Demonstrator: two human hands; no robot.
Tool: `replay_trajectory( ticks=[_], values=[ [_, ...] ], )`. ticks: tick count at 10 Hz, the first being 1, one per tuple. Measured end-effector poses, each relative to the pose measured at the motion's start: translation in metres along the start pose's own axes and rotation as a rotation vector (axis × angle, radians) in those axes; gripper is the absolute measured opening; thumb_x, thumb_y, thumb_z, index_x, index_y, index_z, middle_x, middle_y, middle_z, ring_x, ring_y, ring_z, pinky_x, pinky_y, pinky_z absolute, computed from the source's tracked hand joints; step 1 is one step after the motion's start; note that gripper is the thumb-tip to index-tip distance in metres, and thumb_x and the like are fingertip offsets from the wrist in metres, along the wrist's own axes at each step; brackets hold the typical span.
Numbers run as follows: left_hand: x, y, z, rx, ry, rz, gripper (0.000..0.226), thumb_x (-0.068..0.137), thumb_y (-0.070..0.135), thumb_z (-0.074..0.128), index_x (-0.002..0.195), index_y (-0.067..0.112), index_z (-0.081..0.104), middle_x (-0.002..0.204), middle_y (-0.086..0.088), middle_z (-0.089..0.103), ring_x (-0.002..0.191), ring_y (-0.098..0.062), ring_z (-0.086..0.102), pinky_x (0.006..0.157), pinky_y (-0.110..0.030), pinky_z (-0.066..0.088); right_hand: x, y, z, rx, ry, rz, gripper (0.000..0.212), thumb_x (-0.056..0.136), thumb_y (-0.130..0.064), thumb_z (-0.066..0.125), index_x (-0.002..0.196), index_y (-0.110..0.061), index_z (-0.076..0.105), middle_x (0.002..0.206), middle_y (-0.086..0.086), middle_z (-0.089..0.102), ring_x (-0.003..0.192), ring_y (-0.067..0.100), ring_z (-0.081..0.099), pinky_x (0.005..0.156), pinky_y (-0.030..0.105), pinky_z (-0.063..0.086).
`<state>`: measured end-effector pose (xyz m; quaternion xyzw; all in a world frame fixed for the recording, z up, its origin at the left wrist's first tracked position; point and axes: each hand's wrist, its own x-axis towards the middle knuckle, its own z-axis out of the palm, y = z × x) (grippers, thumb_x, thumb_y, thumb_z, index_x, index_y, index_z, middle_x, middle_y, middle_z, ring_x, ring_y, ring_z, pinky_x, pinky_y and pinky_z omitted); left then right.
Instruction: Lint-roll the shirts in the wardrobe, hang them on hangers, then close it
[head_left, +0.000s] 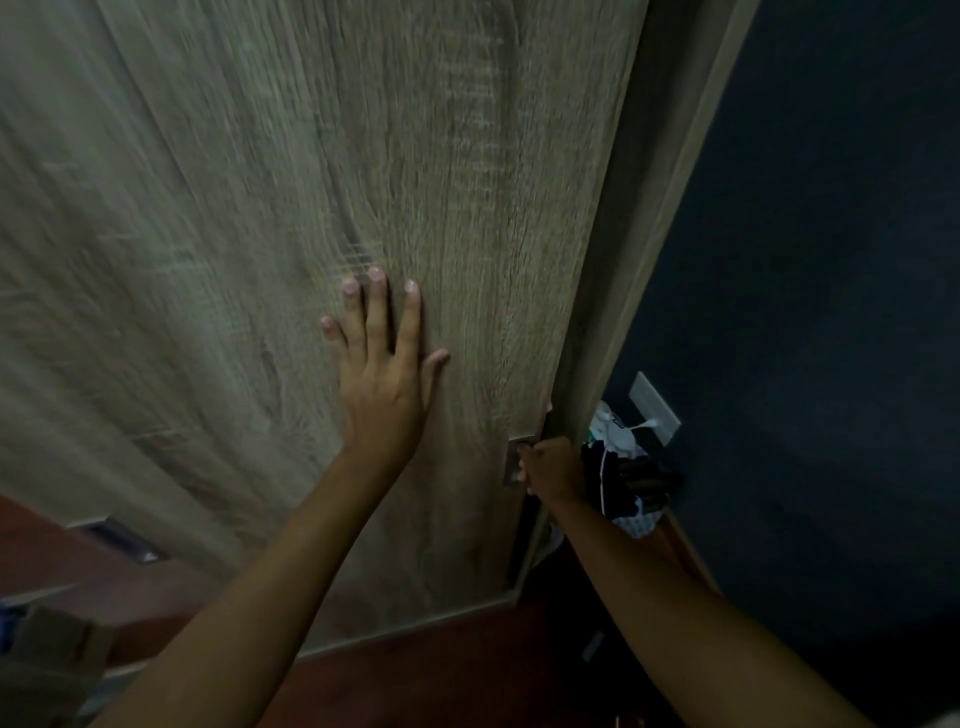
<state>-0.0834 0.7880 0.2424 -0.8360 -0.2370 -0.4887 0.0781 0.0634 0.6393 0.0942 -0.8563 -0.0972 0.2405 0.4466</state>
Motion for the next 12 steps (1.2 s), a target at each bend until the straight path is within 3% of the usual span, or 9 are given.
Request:
replay_trajectory(
  ticks=[2, 5, 6, 7, 8, 9, 10, 11, 12],
  values=[
    [0.001, 0.013, 0.008, -0.015, -0.004, -0.002, 0.073, 0.098, 0.04, 0.061, 0.154, 0.011, 0.024, 0.158, -0.025, 0.023, 0.152, -0.026, -0.012, 0.118, -0.063, 0.01, 0.006, 0.005, -0.011, -0.019, 0.037, -0.033, 0.035, 0.094, -0.026, 0.066, 0.063, -0.009, 0.067, 0.058, 0.006, 0.068, 0.041, 0.016, 0.059, 0.043, 0.024, 0.048],
    [0.003, 0.025, 0.014, -0.039, 0.005, 0.003, 0.073, 0.097, 0.04, 0.063, 0.153, 0.01, 0.028, 0.157, -0.025, 0.025, 0.152, -0.025, -0.012, 0.117, -0.064, 0.012, 0.01, 0.009, -0.024, -0.052, 0.068, -0.04, 0.039, 0.092, -0.028, 0.068, 0.057, -0.011, 0.065, 0.057, 0.005, 0.067, 0.047, 0.019, 0.061, 0.055, 0.035, 0.056],
    [0.003, 0.028, 0.014, -0.05, -0.014, 0.017, 0.073, 0.096, 0.04, 0.063, 0.153, 0.01, 0.027, 0.157, -0.025, 0.025, 0.152, -0.027, -0.011, 0.118, -0.064, 0.013, 0.006, 0.006, -0.03, -0.098, 0.085, -0.036, 0.04, 0.093, -0.031, 0.066, 0.057, -0.013, 0.066, 0.053, -0.001, 0.064, 0.049, 0.015, 0.061, 0.054, 0.026, 0.05],
    [0.003, 0.03, 0.012, -0.05, -0.046, 0.048, 0.072, 0.097, 0.038, 0.062, 0.154, 0.01, 0.027, 0.159, -0.024, 0.023, 0.152, -0.027, -0.01, 0.119, -0.063, 0.014, 0.01, 0.008, -0.034, -0.119, 0.106, -0.04, 0.04, 0.093, -0.032, 0.065, 0.059, -0.012, 0.067, 0.053, -0.001, 0.064, 0.052, 0.015, 0.062, 0.059, 0.027, 0.052],
    [0.004, 0.031, 0.01, -0.058, -0.071, 0.062, 0.071, 0.098, 0.037, 0.061, 0.155, 0.011, 0.026, 0.16, -0.022, 0.021, 0.152, -0.027, -0.01, 0.119, -0.063, 0.013, 0.011, 0.008, -0.036, -0.137, 0.116, -0.01, 0.037, 0.09, -0.035, 0.067, 0.066, -0.007, 0.072, 0.065, 0.008, 0.072, 0.062, 0.025, 0.07, 0.064, 0.039, 0.061],
    [0.005, 0.032, 0.005, -0.074, -0.097, 0.052, 0.071, 0.098, 0.037, 0.061, 0.154, 0.01, 0.027, 0.161, -0.023, 0.022, 0.152, -0.029, -0.007, 0.119, -0.063, 0.013, 0.012, 0.008, -0.038, -0.198, 0.125, -0.022, 0.039, 0.089, -0.038, 0.067, 0.064, -0.008, 0.071, 0.066, 0.008, 0.072, 0.062, 0.025, 0.07, 0.064, 0.042, 0.062],
    [0.006, 0.035, -0.002, -0.068, -0.151, 0.061, 0.074, 0.096, 0.041, 0.062, 0.154, 0.01, 0.029, 0.161, -0.024, 0.019, 0.152, -0.034, -0.001, 0.119, -0.064, 0.012, 0.004, 0.002, -0.042, -0.217, 0.107, -0.039, 0.041, 0.091, -0.036, 0.066, 0.065, -0.005, 0.07, 0.065, 0.01, 0.072, 0.062, 0.025, 0.07, 0.063, 0.039, 0.061],
    [0.007, 0.046, -0.007, -0.152, -0.149, 0.078, 0.073, 0.095, 0.04, 0.062, 0.153, 0.009, 0.032, 0.162, -0.023, 0.017, 0.152, -0.039, 0.006, 0.119, -0.064, 0.011, 0.005, -0.001, -0.056, -0.278, 0.018, -0.033, 0.042, 0.093, -0.036, 0.064, 0.08, 0.003, 0.071, 0.076, 0.017, 0.074, 0.071, 0.033, 0.072, 0.067, 0.042, 0.062],
    [0.015, 0.063, -0.009, -0.348, -0.181, 0.249, 0.065, 0.095, 0.036, 0.061, 0.15, 0.009, 0.039, 0.162, -0.018, 0.023, 0.153, -0.033, 0.01, 0.121, -0.058, 0.013, -0.003, -0.007, -0.095, -0.377, 0.026, 0.018, 0.028, 0.09, -0.031, 0.064, 0.077, -0.006, 0.065, 0.078, 0.012, 0.07, 0.075, 0.03, 0.07, 0.067, 0.032, 0.057]
  ],
)
